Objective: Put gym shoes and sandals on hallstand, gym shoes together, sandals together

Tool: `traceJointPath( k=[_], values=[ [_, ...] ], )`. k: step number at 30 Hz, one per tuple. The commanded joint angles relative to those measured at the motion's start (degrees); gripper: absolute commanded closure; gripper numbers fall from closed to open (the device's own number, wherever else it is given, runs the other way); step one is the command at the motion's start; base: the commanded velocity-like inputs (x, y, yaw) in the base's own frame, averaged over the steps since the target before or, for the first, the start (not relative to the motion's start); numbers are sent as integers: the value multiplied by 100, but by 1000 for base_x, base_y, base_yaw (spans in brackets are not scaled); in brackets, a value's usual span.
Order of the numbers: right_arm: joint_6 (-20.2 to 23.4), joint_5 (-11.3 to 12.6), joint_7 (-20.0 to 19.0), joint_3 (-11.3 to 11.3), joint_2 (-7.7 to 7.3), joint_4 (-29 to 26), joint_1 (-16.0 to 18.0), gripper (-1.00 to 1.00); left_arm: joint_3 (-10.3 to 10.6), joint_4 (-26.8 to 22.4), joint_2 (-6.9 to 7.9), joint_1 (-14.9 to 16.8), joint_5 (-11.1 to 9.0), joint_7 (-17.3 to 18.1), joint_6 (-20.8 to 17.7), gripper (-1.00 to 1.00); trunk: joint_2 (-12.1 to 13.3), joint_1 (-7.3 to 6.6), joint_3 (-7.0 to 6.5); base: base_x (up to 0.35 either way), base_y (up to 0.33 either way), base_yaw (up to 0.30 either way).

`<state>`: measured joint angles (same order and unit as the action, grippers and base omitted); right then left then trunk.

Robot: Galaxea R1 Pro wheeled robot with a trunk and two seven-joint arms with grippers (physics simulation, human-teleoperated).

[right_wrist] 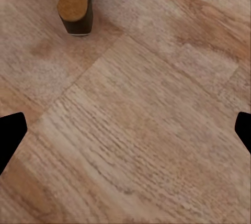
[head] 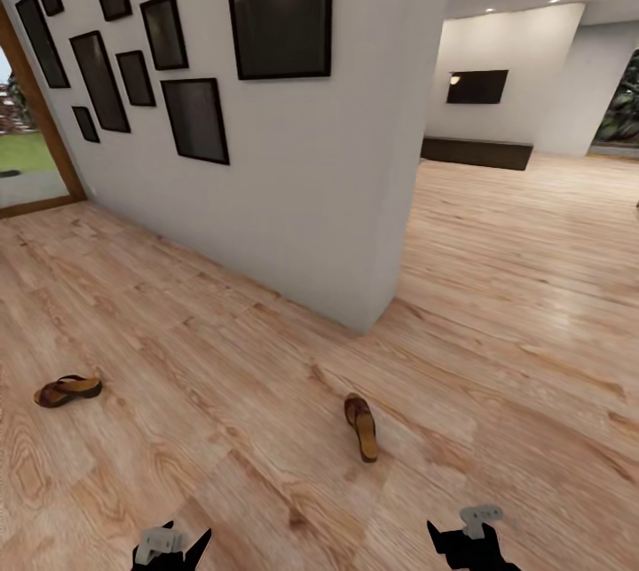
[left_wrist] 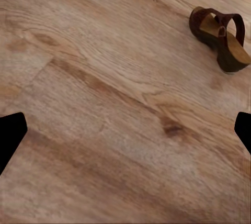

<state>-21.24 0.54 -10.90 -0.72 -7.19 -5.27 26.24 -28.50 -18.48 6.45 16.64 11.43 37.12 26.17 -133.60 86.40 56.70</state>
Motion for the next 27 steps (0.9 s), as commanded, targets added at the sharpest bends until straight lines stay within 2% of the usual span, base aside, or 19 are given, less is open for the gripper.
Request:
traceJointPath(
  k=[1, 5, 16, 27],
  values=[
    [-20, 7, -18, -5, -2, 5, 4, -100, -49, 5, -3, 6, 58, 23, 29, -100, -2, 0, 5, 117, 263, 0],
    [-20, 7, -18, -7, 4, 6, 4, -100, -48, 3, -3, 6, 60, 23, 29, -100, -2, 0, 5, 53, 195, 0],
    [-20, 8, -18, 2, -2, 7, 4, -100, -50, -15, -3, 6, 61, 23, 29, -100, -2, 0, 5, 19, 7, 0],
    [-20, 8, -18, 2, -2, 1, 4, -100, -50, -15, -3, 6, 61, 18, 29, -100, -2, 0, 5, 262, 9, 0]
  ],
)
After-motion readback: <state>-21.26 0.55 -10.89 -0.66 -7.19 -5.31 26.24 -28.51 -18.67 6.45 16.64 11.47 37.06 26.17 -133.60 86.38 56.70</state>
